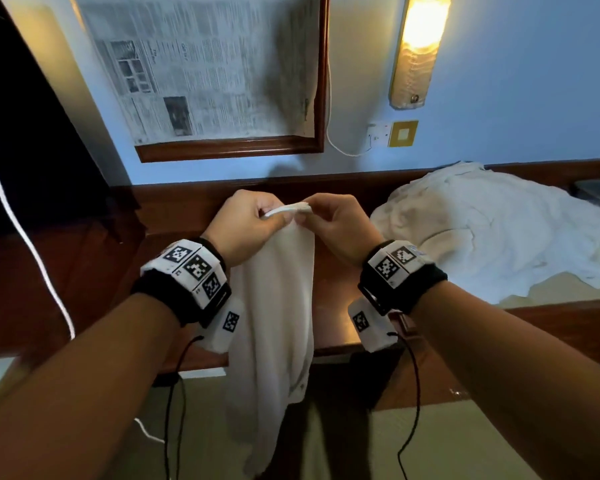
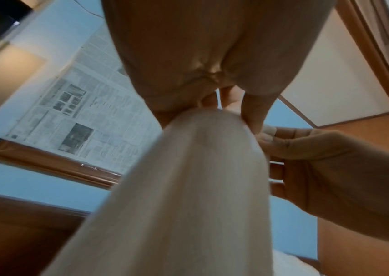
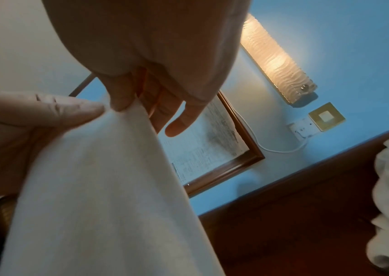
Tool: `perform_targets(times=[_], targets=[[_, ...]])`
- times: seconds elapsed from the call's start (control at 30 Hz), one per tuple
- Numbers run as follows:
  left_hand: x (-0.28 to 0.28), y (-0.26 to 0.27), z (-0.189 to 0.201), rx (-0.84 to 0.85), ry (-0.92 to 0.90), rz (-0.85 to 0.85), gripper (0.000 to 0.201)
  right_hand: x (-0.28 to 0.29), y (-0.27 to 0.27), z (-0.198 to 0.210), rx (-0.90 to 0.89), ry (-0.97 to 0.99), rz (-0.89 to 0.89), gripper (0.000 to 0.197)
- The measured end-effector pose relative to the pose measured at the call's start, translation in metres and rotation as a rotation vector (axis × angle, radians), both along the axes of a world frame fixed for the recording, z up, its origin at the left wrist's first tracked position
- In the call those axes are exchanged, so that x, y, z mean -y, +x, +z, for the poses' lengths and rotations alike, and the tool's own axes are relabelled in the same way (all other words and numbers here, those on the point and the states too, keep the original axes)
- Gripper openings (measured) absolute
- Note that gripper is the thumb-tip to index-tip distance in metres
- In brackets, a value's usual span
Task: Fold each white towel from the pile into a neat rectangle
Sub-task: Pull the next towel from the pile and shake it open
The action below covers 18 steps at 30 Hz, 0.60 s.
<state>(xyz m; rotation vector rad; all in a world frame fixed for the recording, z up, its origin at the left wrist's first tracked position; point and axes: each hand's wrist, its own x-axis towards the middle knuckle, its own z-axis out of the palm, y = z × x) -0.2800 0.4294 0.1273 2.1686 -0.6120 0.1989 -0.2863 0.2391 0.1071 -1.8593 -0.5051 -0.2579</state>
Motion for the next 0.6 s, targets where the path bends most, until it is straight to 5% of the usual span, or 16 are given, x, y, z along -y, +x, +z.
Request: perform_targets(times=[0.27,0.5,0.6], targets=[[0.013,-0.02,-0.053,-0.149,-0.451,0.054,0.022,0.012,0.025,0.062,0.24,0.101,-0.126,0.012],[0.03,-0.036,-0.118,-0.39,-0.479,0.078,0.091,0.055,0.03,0.088,0.305,0.012,-0.213,0.011],[0.038,-0.031,-0.113,-0.334,-0.496,0.101,0.048,0.076,0.026,0.076,0.249,-0.099,-0.274,0.012]])
